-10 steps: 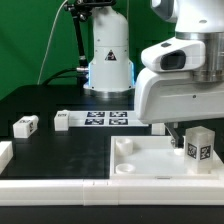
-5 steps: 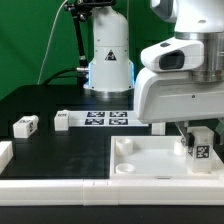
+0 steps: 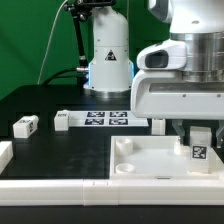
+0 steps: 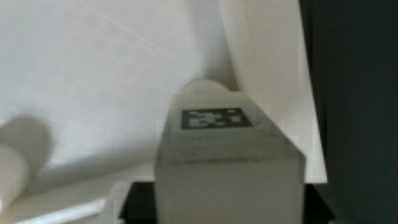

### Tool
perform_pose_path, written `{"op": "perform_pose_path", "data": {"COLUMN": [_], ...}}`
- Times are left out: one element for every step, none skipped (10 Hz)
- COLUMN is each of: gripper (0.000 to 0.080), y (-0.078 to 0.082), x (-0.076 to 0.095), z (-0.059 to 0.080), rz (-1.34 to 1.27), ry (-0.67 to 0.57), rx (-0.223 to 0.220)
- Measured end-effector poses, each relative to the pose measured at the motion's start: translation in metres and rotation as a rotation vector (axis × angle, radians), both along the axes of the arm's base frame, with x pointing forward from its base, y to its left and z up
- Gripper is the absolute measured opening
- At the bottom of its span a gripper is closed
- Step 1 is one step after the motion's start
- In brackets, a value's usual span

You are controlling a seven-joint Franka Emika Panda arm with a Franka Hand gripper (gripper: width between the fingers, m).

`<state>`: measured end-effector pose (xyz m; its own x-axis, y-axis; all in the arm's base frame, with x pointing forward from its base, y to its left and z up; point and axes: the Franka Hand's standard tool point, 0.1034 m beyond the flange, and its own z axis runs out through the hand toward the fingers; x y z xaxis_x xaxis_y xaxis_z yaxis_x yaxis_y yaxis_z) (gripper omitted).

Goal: Assemble one leg

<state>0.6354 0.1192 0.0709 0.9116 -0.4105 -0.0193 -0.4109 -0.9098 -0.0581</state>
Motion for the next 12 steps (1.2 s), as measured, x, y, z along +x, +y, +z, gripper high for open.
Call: {"op": "perform_pose_path", "data": {"gripper": [0.0290,0.0291,0.0291,0.0291,0.0291,0.0291,0.0291,0.0302,0.0302,0.0486,0.0486,0.0618], "y": [-0.0012,-0.0022,-0.0028,-0.0030,-0.0035,-0.0047,-0.0041,-0.0042,-0.0041,-0.0036,-0.0020,0.0003], "x": [0.0001,0.0007,0.0012,0.0014,0.0021,0.0024,0.0024,0.0025,0.0023,0.0021,0.0009,-0.0005], "z": [-0.0001,-0.0001,0.0000,0.0002,0.0004,0.0003,0.0003,0.0003,-0.0001,-0.0005,-0.0015,-0.0019], "rz": [-0.147,-0.270,-0.395,-0.487,-0.579,-0.637,-0.667,-0.633,-0.605,-0.594,-0.492,-0.377], "ry": [0.003,-0.002,0.001,0.007,0.011,0.014,0.015,0.013,0.011,0.011,0.009,0.009], "rx": [0.004,0.006,0.009,0.009,0.009,0.010,0.010,0.010,0.009,0.008,0.002,0.000]}}
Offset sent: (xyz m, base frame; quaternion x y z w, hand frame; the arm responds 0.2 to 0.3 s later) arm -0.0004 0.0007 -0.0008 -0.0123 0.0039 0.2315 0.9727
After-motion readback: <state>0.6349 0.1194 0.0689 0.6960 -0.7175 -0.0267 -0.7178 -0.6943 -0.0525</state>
